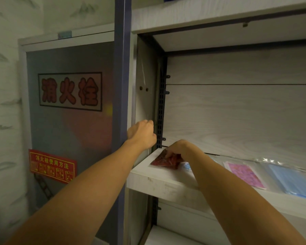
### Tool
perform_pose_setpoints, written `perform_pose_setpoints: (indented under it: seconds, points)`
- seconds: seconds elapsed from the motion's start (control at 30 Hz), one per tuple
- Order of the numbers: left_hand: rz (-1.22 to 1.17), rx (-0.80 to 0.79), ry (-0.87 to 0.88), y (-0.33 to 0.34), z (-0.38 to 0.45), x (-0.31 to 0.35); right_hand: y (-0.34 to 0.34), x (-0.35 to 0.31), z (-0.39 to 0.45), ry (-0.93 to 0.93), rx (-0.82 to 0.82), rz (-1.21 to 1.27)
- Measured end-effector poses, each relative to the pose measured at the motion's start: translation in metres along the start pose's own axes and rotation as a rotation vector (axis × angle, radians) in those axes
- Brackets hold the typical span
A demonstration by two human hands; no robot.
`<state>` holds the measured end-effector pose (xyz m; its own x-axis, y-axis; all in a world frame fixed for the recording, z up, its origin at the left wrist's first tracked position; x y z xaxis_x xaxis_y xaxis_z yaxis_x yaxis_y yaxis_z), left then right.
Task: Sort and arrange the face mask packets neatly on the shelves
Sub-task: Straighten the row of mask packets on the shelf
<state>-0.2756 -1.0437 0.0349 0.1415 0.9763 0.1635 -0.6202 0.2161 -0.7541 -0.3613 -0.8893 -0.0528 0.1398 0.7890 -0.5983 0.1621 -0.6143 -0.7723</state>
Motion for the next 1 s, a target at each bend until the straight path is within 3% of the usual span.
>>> perform_pose_setpoints:
  seconds: [0.17, 0.3, 0.53, 0.73, 0.87, 1.0]
  points:
    - [-0.003, 0.005, 0.006, -0.001, 0.002, 0.001, 0.003, -0.007, -0.002, -0.072, 0.024, 0.056]
    - [-0.004, -0.002, 0.013, -0.001, 0.004, 0.002, 0.001, -0.017, -0.008, -0.138, 0.125, -0.073]
    - [-0.003, -0.001, 0.015, -0.002, 0.003, 0.002, 0.004, -0.024, -0.034, -0.210, 0.120, 0.025]
    - [-0.010, -0.005, 0.021, -0.003, 0.002, 0.005, -0.006, -0.029, -0.050, -0.287, 0.274, -0.139]
    - [-0.011, -0.015, 0.023, -0.002, 0.001, 0.004, -0.006, -0.023, -0.045, -0.241, 0.271, -0.169]
    - [-0.007, -0.020, 0.021, -0.001, -0.001, 0.004, -0.011, -0.021, -0.039, -0.238, 0.383, -0.271]
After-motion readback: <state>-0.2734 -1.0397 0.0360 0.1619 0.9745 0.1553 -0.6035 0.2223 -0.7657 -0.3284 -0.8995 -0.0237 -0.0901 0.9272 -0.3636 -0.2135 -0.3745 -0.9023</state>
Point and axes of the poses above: each hand's wrist, its own z-axis towards the middle knuckle, its own y-axis out of the palm, x = y × z, the point moved 7 cm from there along z, towards the middle knuckle, and after that the axes turned 6 degrees about -z, right-handed, at the moved point
